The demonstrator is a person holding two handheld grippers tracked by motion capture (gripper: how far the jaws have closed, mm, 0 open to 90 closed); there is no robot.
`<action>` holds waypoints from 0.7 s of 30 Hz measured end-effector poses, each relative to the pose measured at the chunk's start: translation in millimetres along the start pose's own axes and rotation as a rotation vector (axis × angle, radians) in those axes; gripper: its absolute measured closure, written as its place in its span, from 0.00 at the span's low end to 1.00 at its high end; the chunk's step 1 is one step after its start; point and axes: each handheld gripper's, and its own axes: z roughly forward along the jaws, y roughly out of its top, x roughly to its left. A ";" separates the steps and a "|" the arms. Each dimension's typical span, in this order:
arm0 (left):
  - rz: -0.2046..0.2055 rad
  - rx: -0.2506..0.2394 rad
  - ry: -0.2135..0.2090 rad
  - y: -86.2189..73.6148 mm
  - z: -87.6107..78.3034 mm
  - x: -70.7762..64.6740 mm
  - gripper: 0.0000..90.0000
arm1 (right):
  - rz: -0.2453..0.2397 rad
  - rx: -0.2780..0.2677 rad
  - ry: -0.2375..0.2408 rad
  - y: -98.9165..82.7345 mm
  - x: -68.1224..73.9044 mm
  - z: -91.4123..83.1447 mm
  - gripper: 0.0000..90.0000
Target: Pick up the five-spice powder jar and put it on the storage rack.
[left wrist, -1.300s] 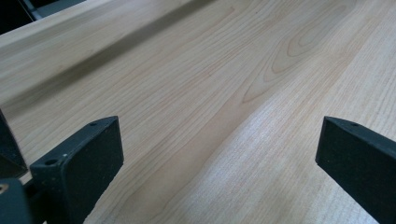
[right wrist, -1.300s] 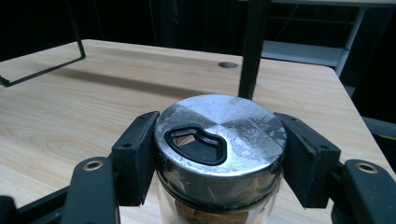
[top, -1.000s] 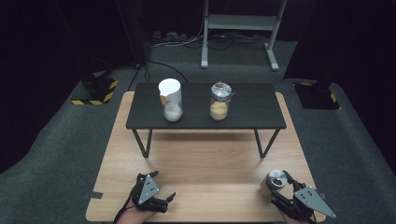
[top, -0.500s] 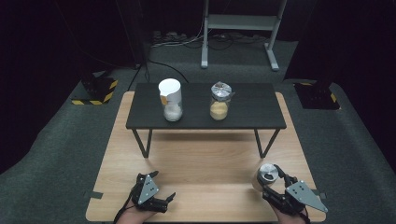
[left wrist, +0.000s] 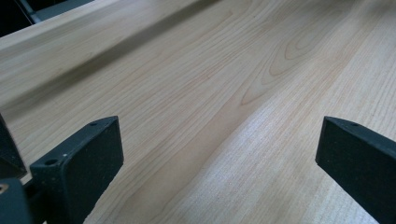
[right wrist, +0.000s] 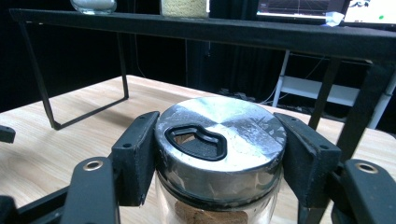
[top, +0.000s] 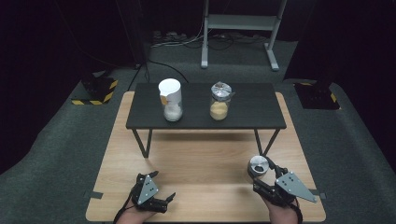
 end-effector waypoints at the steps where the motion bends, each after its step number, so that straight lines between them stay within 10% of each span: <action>1: 0.001 0.000 -0.001 0.0 0.0 0.0 0.01 | 0.003 -0.004 0.004 2.3 0.3 2.1 0.39; 21: 0.005 -0.002 -0.005 -0.1 -0.3 0.0 0.01 | -0.005 -0.068 0.013 37.8 -0.7 11.2 0.39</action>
